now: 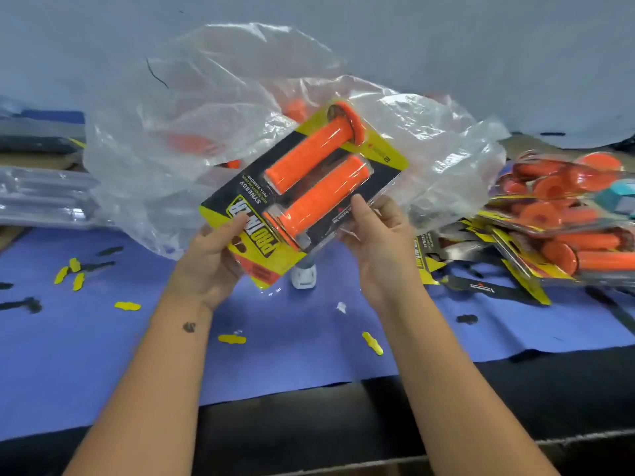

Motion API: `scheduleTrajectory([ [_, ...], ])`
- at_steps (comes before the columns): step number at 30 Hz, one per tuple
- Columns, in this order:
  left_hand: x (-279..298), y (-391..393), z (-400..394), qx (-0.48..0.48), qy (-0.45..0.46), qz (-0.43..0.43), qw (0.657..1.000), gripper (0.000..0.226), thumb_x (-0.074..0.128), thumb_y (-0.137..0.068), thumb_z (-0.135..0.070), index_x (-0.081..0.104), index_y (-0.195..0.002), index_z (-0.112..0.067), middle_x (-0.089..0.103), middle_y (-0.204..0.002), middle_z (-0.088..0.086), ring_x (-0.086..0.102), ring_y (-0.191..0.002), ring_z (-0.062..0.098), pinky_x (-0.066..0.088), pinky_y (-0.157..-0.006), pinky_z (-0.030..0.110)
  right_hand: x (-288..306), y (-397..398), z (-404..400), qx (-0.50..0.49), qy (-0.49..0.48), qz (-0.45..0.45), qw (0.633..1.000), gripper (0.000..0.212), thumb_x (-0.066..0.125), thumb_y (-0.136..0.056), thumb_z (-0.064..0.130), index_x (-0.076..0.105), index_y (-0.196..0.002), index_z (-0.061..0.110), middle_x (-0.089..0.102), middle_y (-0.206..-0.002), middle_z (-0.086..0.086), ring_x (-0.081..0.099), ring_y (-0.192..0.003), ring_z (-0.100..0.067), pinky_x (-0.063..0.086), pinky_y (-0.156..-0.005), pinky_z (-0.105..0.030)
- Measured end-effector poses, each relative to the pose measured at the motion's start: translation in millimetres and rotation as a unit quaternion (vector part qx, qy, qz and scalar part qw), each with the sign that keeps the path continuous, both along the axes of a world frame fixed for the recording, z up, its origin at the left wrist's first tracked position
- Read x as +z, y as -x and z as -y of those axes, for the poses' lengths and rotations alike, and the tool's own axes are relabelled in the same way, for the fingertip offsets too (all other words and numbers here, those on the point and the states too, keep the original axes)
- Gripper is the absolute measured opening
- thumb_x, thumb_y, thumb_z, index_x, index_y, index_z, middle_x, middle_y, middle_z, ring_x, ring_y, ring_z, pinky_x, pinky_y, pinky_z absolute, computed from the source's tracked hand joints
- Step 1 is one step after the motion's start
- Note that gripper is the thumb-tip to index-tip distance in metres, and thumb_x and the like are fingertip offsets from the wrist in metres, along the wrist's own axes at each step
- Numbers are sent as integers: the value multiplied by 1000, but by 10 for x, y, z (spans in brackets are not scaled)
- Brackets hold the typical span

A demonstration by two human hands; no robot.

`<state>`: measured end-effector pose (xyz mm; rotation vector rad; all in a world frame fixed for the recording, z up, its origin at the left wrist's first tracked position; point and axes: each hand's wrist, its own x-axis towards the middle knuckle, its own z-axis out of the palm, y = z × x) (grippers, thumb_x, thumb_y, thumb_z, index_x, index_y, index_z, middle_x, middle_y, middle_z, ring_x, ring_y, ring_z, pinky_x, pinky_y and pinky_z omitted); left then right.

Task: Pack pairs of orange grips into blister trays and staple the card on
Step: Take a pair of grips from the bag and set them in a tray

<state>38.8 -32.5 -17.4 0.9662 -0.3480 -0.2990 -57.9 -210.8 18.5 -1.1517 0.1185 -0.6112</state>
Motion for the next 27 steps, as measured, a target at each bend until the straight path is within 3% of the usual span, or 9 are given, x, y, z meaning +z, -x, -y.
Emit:
scheduleTrajectory([
  [3, -5, 83, 138, -6, -37, 43, 998, 28, 57, -83, -13, 67, -108, -8, 76, -95, 2, 73, -85, 19, 60, -65, 33, -67, 243, 116, -5, 5, -56, 998, 23, 62, -94, 9, 48, -79, 18, 51, -59, 11, 56, -56, -9, 54, -63, -30],
  [5, 13, 173, 262, -28, -50, 61, 996, 25, 58, -83, -13, 70, -104, -10, 76, -91, 1, 73, -78, 17, 57, -58, 29, -75, 408, 227, -10, 10, -66, 998, 18, 62, -95, 11, 50, -83, 18, 53, -60, 11, 56, -54, -9, 56, -67, -34],
  [8, 93, 333, 511, -70, -57, 71, 993, 25, 70, -80, -19, 73, -104, -13, 73, -103, 9, 70, -85, 29, 57, -71, 37, 53, 644, 453, -30, 21, -64, 997, 17, 56, -99, 14, 45, -86, 16, 53, -60, 9, 59, -51, -11, 55, -69, -41],
  [11, 304, 528, 886, -82, -61, 56, 993, 24, 75, -77, -27, 73, -98, -15, 67, -102, 16, 56, -86, 34, 45, -78, 49, 283, 823, 752, -60, 19, -18, 998, 13, 52, -100, 10, 47, -90, 16, 62, -65, 6, 66, -59, -13, 58, -62, -35],
  [16, 796, 758, 1559, -119, -45, 57, 990, 24, 59, -89, -34, 64, -102, -14, 69, -93, 8, 66, -83, 25, 56, -67, 32, 804, 887, 1359, -135, -66, 84, 985, 8, 51, -99, 7, 55, -100, 14, 71, -78, -1, 69, -67, -14, 59, -64, -31],
  [20, 890, 851, 1861, -157, -116, 68, 978, 21, 45, -100, -25, 64, -102, -17, 75, -91, 2, 72, -81, 17, 58, -67, 26, 1173, 603, 1919, -175, -146, 139, 964, 15, 44, -104, 13, 50, -117, 8, 69, -81, -6, 68, -76, -17, 59, -65, -30],
  [23, 741, 935, 1931, -160, -154, 66, 973, 22, 45, -100, -16, 66, -96, -14, 75, -85, 4, 72, -75, 15, 56, -61, 24, 1121, 376, 2092, -123, -133, 67, 981, 33, 36, -107, 26, 49, -130, 7, 62, -119, -10, 59, -116, -27, 52, -96, -31],
  [24, 673, 943, 1924, -159, -168, 64, 971, 22, 45, -100, -14, 67, -95, -13, 75, -85, 4, 72, -74, 15, 57, -61, 24, 1026, 320, 2059, -116, -112, 29, 986, 30, 37, -107, 27, 51, -127, 10, 59, -120, -8, 56, -119, -27, 48, -99, -32],
  [27, 478, 913, 1860, -144, -210, 61, 965, 25, 45, -100, -11, 68, -92, -14, 75, -81, 3, 70, -73, 16, 56, -65, 25, 625, 176, 1765, -190, -9, -66, 979, 9, 49, -100, 14, 53, -106, 18, 57, -96, -2, 57, -91, -18, 47, -79, -26],
])
